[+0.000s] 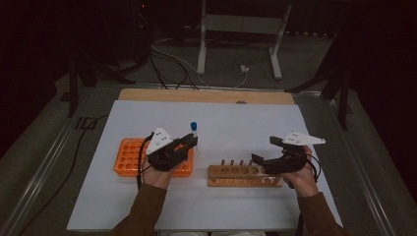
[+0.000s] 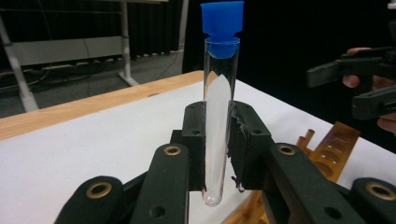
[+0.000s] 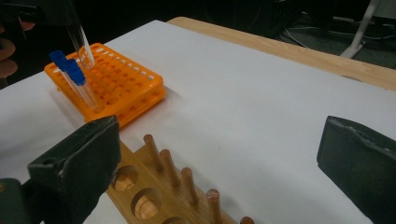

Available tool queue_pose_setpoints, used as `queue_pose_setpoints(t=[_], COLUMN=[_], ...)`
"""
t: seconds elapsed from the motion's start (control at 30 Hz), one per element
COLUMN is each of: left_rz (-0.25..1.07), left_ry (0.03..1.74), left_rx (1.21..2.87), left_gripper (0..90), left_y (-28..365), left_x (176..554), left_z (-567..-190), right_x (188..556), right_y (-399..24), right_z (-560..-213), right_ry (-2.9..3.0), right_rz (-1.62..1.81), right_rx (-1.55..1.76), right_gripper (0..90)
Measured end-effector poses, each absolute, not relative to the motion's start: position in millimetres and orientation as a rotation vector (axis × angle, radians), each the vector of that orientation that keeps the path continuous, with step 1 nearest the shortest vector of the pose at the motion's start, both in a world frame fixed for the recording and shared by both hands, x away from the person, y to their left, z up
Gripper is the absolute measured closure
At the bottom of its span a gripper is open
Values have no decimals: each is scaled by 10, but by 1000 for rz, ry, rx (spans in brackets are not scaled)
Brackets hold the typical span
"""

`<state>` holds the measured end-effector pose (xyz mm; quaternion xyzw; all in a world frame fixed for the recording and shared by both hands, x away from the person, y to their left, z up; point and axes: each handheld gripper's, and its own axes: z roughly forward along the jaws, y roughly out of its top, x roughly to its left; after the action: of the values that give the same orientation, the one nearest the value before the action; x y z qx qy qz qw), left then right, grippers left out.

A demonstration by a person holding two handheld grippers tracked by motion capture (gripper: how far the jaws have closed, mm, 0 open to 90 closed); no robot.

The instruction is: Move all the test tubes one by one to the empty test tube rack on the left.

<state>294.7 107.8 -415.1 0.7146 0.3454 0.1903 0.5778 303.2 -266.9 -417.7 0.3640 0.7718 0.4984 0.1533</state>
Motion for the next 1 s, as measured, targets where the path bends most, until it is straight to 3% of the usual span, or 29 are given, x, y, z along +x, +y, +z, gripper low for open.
queue_pose_setpoints(t=[1.0], left_rz=[562], left_ry=[943], left_rx=[1617], left_gripper=[782], left_y=[1661], left_x=[2889], left_z=[-4244], right_x=[2997], right_y=[-2762], right_z=[-4214], right_ry=[2191], right_rz=[1445], right_rx=[1073], right_gripper=[0])
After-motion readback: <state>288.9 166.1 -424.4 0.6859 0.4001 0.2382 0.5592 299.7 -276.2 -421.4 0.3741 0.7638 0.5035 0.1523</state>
